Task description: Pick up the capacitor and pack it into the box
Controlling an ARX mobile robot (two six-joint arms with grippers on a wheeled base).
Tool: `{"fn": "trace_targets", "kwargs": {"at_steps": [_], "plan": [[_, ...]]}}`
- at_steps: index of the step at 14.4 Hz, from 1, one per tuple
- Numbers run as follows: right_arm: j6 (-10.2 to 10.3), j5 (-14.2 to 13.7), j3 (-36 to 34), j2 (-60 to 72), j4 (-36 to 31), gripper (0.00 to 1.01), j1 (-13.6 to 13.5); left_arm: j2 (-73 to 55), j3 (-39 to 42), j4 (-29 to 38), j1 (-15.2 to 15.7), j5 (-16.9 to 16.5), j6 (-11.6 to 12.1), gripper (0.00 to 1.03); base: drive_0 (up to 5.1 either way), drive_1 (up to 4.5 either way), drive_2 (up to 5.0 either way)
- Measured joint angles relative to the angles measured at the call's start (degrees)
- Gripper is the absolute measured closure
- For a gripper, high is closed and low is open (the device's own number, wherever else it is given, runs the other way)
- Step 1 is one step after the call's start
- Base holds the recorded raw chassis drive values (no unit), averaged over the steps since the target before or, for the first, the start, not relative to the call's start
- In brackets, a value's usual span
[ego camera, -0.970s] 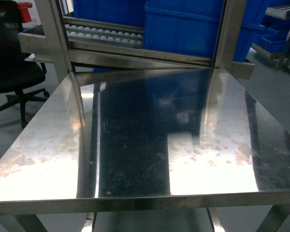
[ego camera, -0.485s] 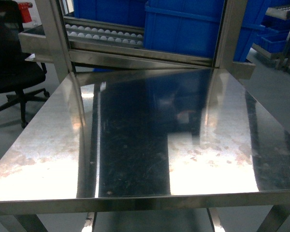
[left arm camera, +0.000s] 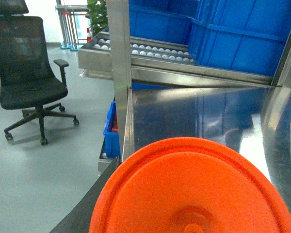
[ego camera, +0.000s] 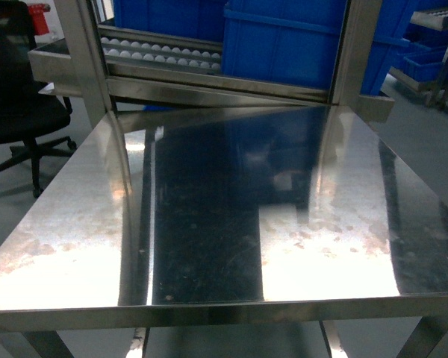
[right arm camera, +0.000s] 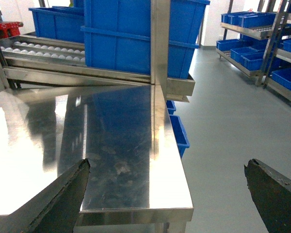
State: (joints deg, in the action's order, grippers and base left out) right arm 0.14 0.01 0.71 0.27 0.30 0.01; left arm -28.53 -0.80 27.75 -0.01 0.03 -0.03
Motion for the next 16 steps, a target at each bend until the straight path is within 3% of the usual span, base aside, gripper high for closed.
{"fn": "trace_targets", "kwargs": {"at_steps": [12,13,14,16], "plan": [[0.00,0.02,0.00,0.00,0.00,0.03,0.00,18.12,0.02,-17.49,0.00,0.00,0.00,0.59,0.0,0.00,0.0],[0.00,0.00,0.00,0.00,0.00,0.03,0.00,20.15,-0.02,-20.15,0.00,0.02,0.00,0.59,0.0,0.00,0.0],[0.02,0.00,0.00,0.00,0.00,0.03,0.00,26.91,0.00,-28.83,0.00,0.02,0.00,0.59,0.0,0.00,0.0],[0.00,0.02,0.00,0.00,-0.04,0.03,0.00,27.93,0.00,-28.48,0.00,0.02,0.02,0.59,0.0,0.00,0.0]]}}
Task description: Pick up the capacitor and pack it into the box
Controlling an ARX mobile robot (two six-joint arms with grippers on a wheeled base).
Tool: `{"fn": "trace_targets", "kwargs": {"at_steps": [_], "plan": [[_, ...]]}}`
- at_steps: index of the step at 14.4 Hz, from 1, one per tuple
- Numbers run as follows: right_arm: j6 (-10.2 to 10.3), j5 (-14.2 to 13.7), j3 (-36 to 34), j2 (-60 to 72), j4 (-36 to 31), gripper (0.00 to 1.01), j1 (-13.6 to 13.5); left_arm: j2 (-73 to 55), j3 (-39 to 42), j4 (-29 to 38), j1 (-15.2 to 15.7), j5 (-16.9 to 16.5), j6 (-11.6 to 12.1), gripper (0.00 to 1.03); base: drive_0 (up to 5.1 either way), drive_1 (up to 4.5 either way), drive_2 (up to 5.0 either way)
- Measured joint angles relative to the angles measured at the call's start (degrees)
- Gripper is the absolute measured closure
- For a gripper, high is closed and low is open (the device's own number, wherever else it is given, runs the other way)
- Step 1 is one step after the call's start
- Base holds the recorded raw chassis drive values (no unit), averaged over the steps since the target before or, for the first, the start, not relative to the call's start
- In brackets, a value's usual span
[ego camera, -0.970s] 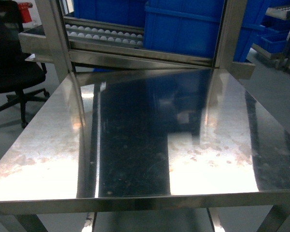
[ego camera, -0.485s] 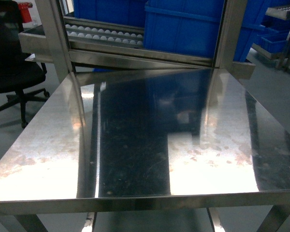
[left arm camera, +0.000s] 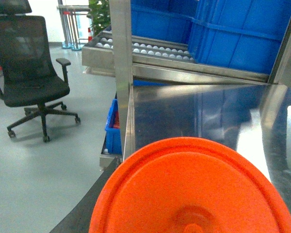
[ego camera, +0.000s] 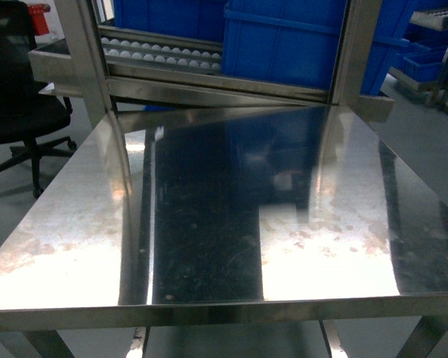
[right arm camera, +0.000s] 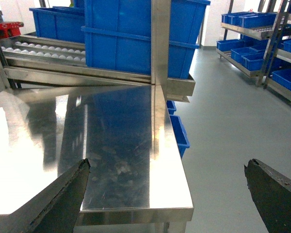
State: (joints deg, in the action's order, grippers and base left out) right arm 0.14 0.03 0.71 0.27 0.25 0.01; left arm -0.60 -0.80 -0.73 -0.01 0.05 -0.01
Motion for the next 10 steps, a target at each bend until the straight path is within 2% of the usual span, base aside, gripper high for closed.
{"fn": "trace_targets", "kwargs": {"at_steps": [10], "plan": [[0.02,-0.02,0.00,0.00,0.04,0.03,0.00,0.02,0.00,0.37,0.00,-0.02,0.00,0.59,0.0,0.00,0.0]]}}
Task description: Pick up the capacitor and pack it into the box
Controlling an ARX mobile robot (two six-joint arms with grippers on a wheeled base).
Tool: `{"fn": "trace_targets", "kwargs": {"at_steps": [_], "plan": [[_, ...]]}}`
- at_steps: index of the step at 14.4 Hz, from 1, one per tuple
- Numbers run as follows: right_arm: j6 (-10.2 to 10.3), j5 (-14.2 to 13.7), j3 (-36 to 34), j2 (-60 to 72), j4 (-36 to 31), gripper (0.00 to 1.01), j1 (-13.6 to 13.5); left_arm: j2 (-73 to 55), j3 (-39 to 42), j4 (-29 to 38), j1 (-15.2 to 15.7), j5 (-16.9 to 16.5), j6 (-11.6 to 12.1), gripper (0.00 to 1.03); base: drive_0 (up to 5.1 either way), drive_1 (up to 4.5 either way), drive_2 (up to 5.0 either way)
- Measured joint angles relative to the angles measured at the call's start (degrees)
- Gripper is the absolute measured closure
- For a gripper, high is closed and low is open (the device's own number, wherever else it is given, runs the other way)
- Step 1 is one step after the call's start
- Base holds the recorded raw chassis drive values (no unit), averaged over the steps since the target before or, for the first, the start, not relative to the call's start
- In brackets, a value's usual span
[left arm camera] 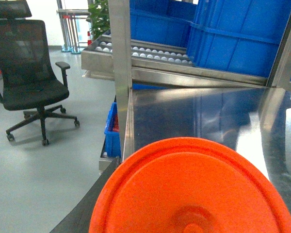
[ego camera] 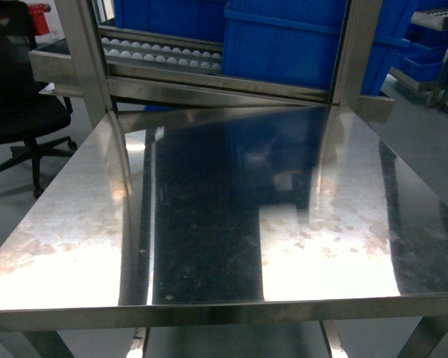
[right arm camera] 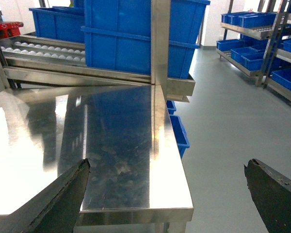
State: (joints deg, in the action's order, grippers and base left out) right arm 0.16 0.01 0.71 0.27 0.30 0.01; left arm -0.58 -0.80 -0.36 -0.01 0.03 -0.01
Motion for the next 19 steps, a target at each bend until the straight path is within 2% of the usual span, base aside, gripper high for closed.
{"fn": "trace_targets", "kwargs": {"at_steps": [19], "plan": [[0.02,0.00,0.00,0.00,0.07,0.03,0.00,0.00,0.00,-0.02,0.00,0.00,0.00,0.59,0.0,0.00,0.0]]}}
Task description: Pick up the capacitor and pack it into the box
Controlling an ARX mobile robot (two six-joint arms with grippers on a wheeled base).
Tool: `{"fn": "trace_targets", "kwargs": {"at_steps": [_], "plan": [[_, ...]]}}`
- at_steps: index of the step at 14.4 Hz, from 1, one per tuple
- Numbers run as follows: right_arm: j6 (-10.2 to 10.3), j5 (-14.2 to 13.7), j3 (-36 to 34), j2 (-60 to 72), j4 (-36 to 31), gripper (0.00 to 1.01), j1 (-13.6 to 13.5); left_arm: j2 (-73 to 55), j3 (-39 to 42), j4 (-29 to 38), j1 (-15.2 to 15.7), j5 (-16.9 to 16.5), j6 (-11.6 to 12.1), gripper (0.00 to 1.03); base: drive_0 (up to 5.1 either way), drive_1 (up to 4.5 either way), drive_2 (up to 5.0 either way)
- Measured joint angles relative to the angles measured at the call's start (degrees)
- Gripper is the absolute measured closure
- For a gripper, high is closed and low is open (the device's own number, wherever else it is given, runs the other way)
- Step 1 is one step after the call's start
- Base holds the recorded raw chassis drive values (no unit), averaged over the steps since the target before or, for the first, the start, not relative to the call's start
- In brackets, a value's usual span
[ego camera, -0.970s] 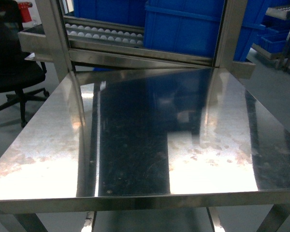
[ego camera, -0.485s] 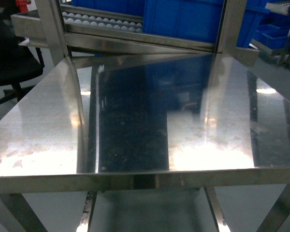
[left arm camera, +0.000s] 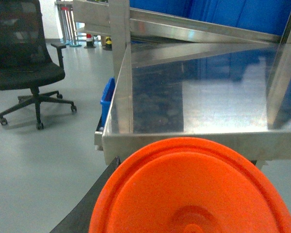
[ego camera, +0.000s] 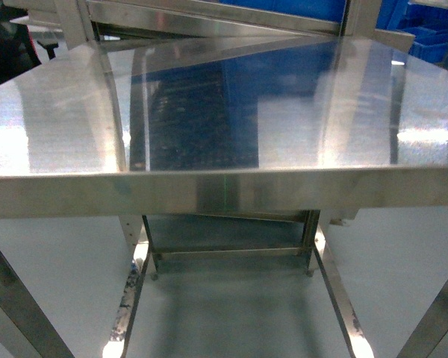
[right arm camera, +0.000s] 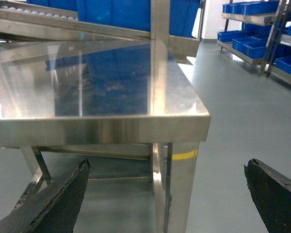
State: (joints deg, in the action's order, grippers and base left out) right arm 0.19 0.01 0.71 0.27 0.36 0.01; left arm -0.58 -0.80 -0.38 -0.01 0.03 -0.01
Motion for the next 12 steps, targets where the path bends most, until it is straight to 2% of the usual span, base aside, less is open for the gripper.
{"fn": "trace_targets", "kwargs": {"at_steps": [12], "plan": [[-0.02,0.00,0.00,0.00,-0.11,0.03,0.00,0.00,0.00,0.02,0.00,-0.07,0.02,0.59,0.0,0.00,0.0]]}}
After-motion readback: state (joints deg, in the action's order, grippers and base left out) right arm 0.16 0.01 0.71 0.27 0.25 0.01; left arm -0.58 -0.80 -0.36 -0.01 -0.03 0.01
